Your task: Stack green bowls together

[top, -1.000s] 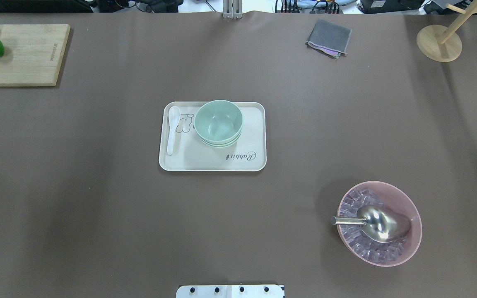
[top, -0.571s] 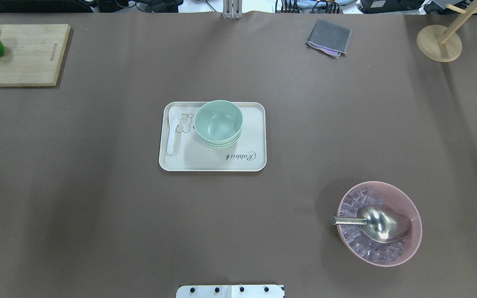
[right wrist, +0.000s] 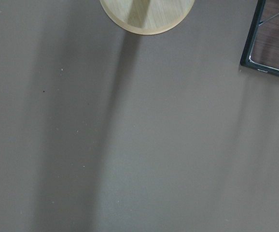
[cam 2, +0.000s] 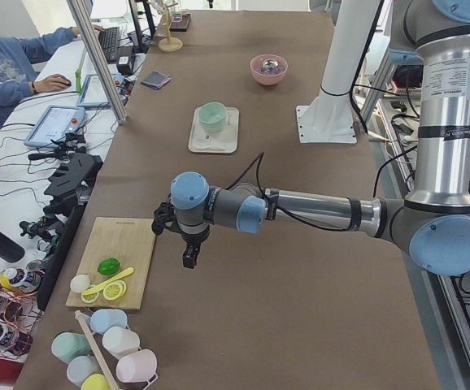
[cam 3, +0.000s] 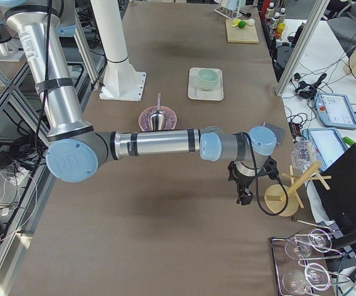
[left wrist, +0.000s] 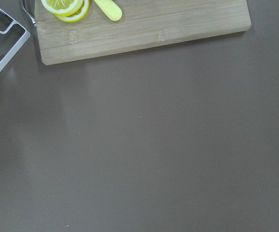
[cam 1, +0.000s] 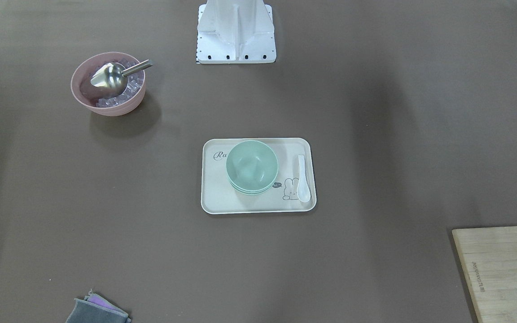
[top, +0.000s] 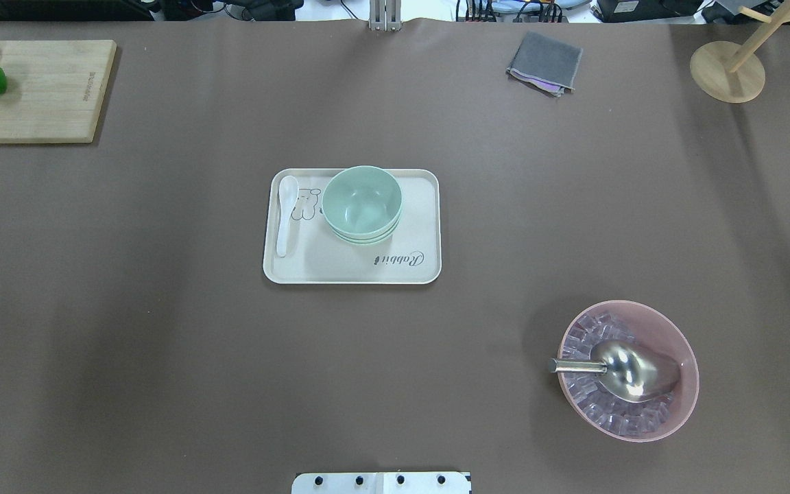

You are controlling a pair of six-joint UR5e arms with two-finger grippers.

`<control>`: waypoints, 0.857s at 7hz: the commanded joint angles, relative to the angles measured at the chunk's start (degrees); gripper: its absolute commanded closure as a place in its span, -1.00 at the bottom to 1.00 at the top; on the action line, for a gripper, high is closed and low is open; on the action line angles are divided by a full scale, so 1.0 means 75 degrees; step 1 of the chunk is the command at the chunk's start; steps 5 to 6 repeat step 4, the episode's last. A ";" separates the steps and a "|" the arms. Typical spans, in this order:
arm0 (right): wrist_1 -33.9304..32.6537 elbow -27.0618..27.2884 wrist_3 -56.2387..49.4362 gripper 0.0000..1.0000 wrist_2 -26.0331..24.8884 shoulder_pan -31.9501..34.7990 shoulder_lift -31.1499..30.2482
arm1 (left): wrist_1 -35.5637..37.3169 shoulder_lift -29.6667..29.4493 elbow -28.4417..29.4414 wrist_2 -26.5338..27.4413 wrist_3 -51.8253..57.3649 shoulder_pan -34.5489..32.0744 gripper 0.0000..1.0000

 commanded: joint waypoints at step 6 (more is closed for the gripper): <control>-0.0012 0.0119 0.0012 -1.00 0.0024 0.0047 -0.0013 | -0.0004 0.0011 -0.0203 -0.0030 -0.0004 -0.0012 -0.97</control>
